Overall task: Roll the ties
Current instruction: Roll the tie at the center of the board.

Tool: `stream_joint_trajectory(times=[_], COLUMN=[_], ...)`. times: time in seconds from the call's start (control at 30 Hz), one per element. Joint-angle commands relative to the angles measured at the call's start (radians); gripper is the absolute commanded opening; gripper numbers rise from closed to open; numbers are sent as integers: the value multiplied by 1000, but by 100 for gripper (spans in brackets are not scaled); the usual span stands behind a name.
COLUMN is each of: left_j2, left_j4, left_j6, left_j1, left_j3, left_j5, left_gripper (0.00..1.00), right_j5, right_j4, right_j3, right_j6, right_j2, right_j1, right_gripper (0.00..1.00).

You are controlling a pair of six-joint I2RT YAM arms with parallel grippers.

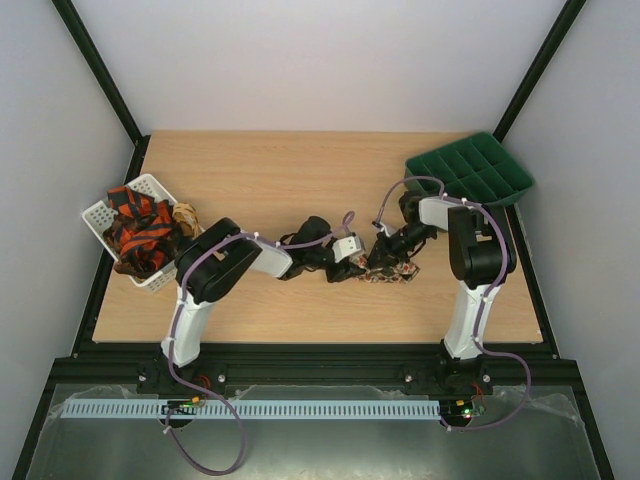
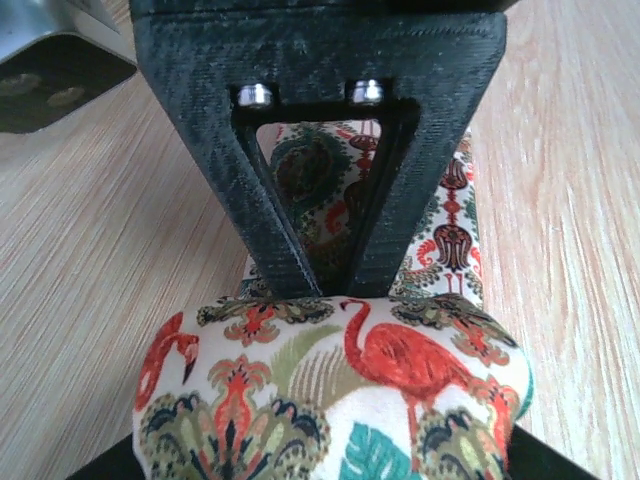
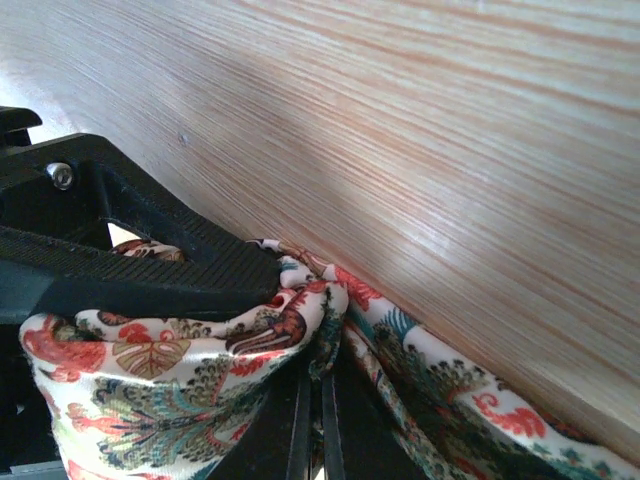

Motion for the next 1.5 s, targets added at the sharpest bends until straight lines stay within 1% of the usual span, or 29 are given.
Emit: stream_joint_trajectory(times=[0.0,0.13,0.3,0.43,0.47,0.53,0.63,0.77,0.83,0.87,0.9,0.93,1.0,1.03,1.1,1.13,1.23,1.27,1.37,1.47], left_j2=[-28,-58,-74,-69,-66,-62,-62,-71,-70,-70,-71,-72,-70,-67,-66,-66,-84,-97,-136,-153], left_j4=[-60,-115,-131,-125,-124,-123,-124,-125,-130,-133,-135,-133,-132,-133,-130,-125,-108,-93,-75,-63], left_j6=[131,209,213,209,209,208,215,231,235,240,246,249,251,255,268,273,274,259,226,194], left_j1=[-6,-6,-11,-15,-16,-16,-17,-17,-17,-17,-17,-17,-15,-15,-15,-15,-8,-3,1,-3], left_j3=[-55,-113,-144,-147,-146,-146,-147,-156,-155,-155,-155,-155,-151,-148,-145,-143,-135,-135,-124,-116], left_j5=[-86,-150,-179,-181,-180,-181,-174,-156,-154,-150,-148,-147,-147,-147,-143,-140,-111,-93,-38,2], left_gripper=[41,40,41,41,41,42,43,43,43,43,43,43,44,44,47,51,69,71,76,78], right_j5=[127,102,19,-89,-108,-122,-102,-18,8,9,18,24,33,36,43,46,60,67,90,124], right_j4=[24,-55,-183,-219,-212,-186,-123,-36,-17,-10,-3,1,-8,-17,-36,-48,-72,-76,-80,-75], right_j3=[30,105,125,85,74,47,15,19,36,42,43,44,37,32,15,5,-36,-48,-67,-63], right_j6=[5,-40,-98,-95,-85,-58,-5,60,76,85,97,101,96,89,71,62,38,33,30,31], right_j2=[52,43,-51,-132,-145,-163,-148,-78,-50,-41,-36,-34,-36,-40,-50,-53,-56,-55,-36,0], right_j1=[18,16,15,18,24,43,75,81,82,82,82,82,82,81,77,73,50,38,-4,-31], right_gripper=[2,17,44,58,61,61,59,51,43,39,32,21,6,2,2,1,1,1,1,1])
